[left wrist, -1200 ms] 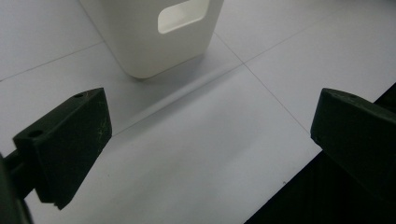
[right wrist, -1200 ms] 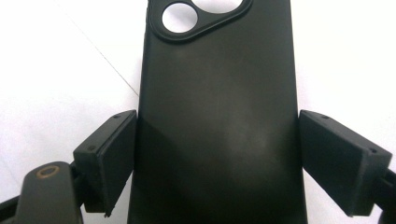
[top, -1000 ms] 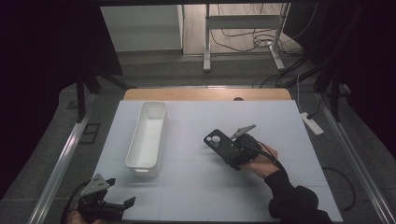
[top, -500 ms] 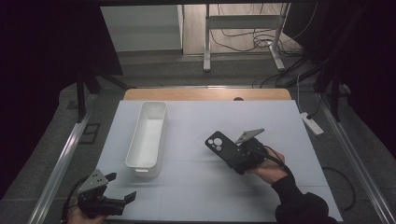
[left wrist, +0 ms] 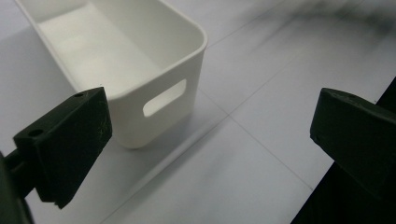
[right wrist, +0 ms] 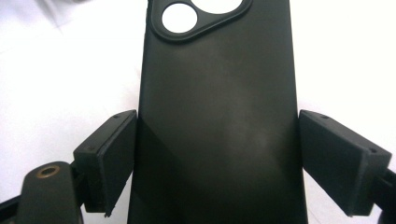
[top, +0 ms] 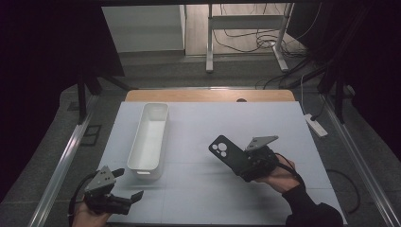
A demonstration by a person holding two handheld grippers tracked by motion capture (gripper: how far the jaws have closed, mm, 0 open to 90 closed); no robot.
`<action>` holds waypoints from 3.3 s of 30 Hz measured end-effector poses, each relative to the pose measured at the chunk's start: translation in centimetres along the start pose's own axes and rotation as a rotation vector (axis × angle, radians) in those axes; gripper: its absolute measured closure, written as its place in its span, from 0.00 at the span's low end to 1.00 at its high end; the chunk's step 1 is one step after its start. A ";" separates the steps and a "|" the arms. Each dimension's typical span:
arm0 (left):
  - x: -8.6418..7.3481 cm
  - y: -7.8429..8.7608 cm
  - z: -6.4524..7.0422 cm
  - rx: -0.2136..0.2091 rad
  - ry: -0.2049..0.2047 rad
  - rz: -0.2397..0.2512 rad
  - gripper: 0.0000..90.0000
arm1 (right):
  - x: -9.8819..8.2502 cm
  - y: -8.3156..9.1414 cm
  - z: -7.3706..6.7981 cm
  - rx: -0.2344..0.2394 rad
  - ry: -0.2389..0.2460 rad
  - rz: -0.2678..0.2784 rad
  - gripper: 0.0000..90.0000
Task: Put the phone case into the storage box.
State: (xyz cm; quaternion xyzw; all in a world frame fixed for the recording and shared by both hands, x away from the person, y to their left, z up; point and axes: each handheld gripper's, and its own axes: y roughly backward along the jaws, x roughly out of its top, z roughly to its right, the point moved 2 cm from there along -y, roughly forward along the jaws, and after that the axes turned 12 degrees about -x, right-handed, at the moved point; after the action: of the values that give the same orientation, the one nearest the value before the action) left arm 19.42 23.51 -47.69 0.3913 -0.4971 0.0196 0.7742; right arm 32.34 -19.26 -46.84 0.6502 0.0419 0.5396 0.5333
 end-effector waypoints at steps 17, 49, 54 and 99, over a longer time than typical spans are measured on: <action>2.9 -1.8 -0.5 -0.077 -0.042 0.032 0.00 | -1.0 2.5 -1.2 0.065 0.010 0.072 0.17; 6.6 -5.4 1.1 -0.211 -0.174 0.050 0.00 | -2.8 5.2 -2.9 0.136 0.018 0.129 0.17; 7.2 -6.1 1.6 -0.229 -0.191 0.053 0.00 | -3.0 5.3 -3.1 0.141 0.018 0.135 0.17; 7.5 -8.1 3.6 -0.400 -0.240 0.089 0.00 | -1.1 4.1 -6.7 0.333 0.083 0.211 0.16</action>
State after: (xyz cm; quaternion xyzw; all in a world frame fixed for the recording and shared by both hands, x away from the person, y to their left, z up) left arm 23.90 13.01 -45.81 0.2075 -0.5961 -0.0917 0.7702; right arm 24.76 -17.35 -45.53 0.7074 0.0840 0.6043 0.3568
